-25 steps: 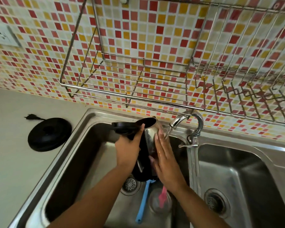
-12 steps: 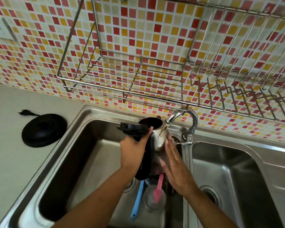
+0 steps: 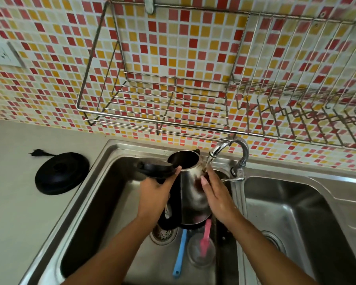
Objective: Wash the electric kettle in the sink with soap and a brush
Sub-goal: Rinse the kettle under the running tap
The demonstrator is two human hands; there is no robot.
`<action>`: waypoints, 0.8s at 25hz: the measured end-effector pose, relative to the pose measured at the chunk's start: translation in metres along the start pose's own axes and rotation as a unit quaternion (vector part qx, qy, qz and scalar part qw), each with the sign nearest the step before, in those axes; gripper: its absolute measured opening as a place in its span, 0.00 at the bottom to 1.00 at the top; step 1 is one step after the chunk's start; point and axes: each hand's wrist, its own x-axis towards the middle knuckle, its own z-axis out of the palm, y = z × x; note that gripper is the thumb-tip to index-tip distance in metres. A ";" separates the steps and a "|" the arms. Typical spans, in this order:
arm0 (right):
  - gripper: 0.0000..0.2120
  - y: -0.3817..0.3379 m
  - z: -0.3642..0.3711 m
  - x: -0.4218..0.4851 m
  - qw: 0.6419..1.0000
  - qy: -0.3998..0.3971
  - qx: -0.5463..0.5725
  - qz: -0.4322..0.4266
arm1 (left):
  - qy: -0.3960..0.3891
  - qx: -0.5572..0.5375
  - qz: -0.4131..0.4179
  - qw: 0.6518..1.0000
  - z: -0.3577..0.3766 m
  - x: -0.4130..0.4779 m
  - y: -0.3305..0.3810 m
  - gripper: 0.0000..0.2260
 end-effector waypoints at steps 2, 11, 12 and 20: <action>0.29 -0.020 0.007 0.014 0.998 0.016 0.053 0.004 | -0.005 -0.011 0.003 1.000 -0.008 -0.001 -0.002 0.25; 0.32 -0.020 0.022 0.026 0.970 0.031 0.159 0.183 | -0.028 -0.025 0.022 0.999 -0.029 -0.001 -0.002 0.17; 0.33 -0.022 0.025 0.022 0.968 0.036 0.142 0.204 | -0.024 -0.018 0.018 0.999 -0.028 -0.002 -0.003 0.17; 0.29 -0.024 0.011 0.054 0.930 0.098 0.195 0.297 | -0.006 -0.056 0.008 0.998 -0.026 0.007 0.007 0.25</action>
